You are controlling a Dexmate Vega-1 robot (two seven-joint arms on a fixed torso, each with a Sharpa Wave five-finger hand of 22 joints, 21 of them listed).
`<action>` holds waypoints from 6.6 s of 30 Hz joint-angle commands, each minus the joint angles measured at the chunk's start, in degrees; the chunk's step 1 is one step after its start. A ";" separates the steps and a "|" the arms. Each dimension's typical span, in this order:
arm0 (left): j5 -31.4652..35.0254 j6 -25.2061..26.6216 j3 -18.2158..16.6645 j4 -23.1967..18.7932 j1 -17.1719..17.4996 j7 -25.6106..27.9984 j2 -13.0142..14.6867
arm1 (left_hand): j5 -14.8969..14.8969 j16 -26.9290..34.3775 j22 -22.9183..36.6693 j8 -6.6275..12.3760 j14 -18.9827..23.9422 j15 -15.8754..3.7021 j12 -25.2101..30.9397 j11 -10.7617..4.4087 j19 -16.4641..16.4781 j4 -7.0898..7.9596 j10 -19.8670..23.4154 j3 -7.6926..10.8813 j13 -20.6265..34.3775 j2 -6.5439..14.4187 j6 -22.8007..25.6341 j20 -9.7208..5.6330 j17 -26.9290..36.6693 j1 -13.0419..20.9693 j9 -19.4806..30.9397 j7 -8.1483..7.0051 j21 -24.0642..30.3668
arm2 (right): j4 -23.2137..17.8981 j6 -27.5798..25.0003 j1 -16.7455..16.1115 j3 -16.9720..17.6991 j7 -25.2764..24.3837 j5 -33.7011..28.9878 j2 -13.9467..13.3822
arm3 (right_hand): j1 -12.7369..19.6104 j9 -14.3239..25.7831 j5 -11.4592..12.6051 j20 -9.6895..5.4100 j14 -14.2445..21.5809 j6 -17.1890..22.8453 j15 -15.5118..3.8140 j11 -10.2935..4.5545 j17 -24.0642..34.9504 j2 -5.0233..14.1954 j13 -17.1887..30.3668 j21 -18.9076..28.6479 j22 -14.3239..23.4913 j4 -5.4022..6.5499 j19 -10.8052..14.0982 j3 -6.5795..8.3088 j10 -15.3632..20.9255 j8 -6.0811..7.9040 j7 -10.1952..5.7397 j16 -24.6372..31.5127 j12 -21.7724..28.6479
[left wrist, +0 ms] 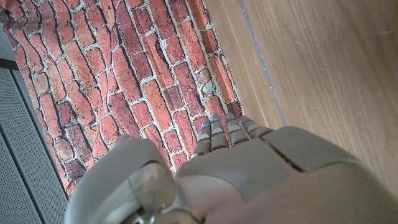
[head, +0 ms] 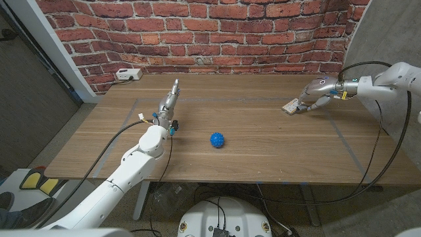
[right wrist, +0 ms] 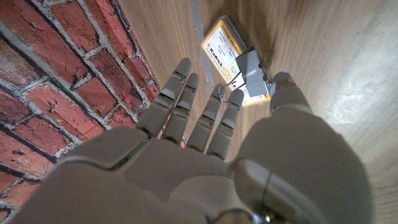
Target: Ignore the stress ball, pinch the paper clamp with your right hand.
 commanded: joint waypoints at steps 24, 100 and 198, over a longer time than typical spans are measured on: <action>-0.96 -1.49 -0.13 1.75 -0.99 -1.99 0.49 | -0.26 -0.13 0.18 -0.11 -0.29 -0.23 -0.28 -0.23 -0.72 -0.02 -0.06 -0.60 0.12 0.14 0.29 0.34 0.21 -0.06 0.18 -0.11 -0.23 | -14.86 -1.23 -9.27 16.37 6.02 1.62 -8.31 | 3.91 0.05 -1.52 -1.74 6.75 7.21 -8.17 0.01 -0.37 2.69 0.04 1.25 0.47 -0.88 2.12 1.78 11.78 -0.05 0.04 -0.70 1.10; -1.24 -2.42 -0.37 1.91 -0.80 -2.99 1.08 | -0.37 -0.08 0.21 -0.09 -0.32 -0.35 -0.22 -0.20 -0.78 0.00 -0.10 -1.20 0.12 0.39 0.29 0.39 0.20 0.18 0.18 -0.21 -0.50 | -32.11 -2.45 -24.67 38.81 21.83 5.54 -14.84 | 12.43 0.09 -5.47 -6.09 22.23 14.63 -9.60 0.13 -0.54 4.91 0.26 0.91 0.63 -0.65 -0.07 5.14 33.22 -6.63 0.27 -1.87 -0.57; -0.49 -1.56 -0.53 -0.69 2.66 0.61 0.17 | -0.57 -0.11 0.27 -0.07 -0.49 -0.42 -0.25 -0.40 -0.89 -0.01 -0.42 -1.89 0.12 0.82 0.32 1.39 0.20 0.65 0.20 -0.45 -0.61 | -13.06 0.35 -5.29 16.45 17.84 -4.14 -4.66 | 2.20 0.47 -3.65 -1.85 3.02 -2.71 -6.82 -0.08 -0.03 -0.42 0.30 -0.54 0.49 0.93 -3.62 0.00 3.18 -9.14 0.13 -2.40 -4.57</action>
